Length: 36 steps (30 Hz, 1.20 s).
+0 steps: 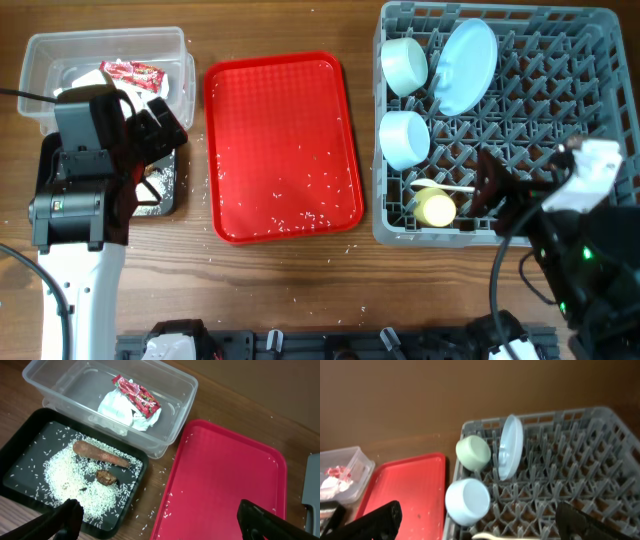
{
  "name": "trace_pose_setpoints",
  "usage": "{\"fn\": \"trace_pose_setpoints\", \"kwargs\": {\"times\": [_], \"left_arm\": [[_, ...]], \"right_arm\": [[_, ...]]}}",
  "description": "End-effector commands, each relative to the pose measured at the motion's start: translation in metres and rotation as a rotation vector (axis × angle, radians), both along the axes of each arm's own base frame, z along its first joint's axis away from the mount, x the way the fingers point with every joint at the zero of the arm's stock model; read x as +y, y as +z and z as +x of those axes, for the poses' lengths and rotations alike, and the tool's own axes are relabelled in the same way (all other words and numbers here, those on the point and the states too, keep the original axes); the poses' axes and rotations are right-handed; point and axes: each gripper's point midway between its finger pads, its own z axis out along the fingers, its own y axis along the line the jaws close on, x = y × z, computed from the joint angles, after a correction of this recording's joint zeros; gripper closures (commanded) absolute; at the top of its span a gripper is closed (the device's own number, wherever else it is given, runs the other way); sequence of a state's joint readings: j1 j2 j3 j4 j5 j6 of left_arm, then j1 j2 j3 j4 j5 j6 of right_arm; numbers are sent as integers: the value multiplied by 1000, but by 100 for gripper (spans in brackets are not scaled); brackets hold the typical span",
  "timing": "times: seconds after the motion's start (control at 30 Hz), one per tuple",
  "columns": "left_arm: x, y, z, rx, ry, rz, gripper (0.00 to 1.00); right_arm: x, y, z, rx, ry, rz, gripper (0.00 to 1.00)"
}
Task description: Sort waste into correct bins and load items into the dishwasher rack
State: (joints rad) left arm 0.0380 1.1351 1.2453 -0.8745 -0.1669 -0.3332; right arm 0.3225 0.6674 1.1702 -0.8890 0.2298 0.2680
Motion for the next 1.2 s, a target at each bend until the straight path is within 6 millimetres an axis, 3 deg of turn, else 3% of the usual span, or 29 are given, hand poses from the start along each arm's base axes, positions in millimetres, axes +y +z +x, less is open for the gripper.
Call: {"fn": "trace_pose_setpoints", "kwargs": {"times": [0.0,0.13,0.3,0.43,0.57,0.8,1.0,1.17], "left_arm": [[-1,6,1,-11,-16,16,0],[-1,6,1,-11,-16,16,0],[-1,6,1,-11,-16,16,0],[-1,6,1,-11,-16,16,0],[-1,6,1,-11,-16,16,0],[-1,6,1,-11,-16,16,0],[-1,6,1,-11,-16,16,0],[-1,6,1,-11,-16,16,0]], "right_arm": [[0,-13,-12,-54,68,-56,0],[-6,-26,-18,-143,58,-40,0],[3,-33,-11,-356,121,-75,0],[4,-60,1,-484,112,-65,0],[5,-109,11,-487,110,-67,0],[3,-154,19,-467,94,-34,0],[-6,-181,22,-387,75,-40,0],[-7,-180,22,-382,58,26,0]]}}
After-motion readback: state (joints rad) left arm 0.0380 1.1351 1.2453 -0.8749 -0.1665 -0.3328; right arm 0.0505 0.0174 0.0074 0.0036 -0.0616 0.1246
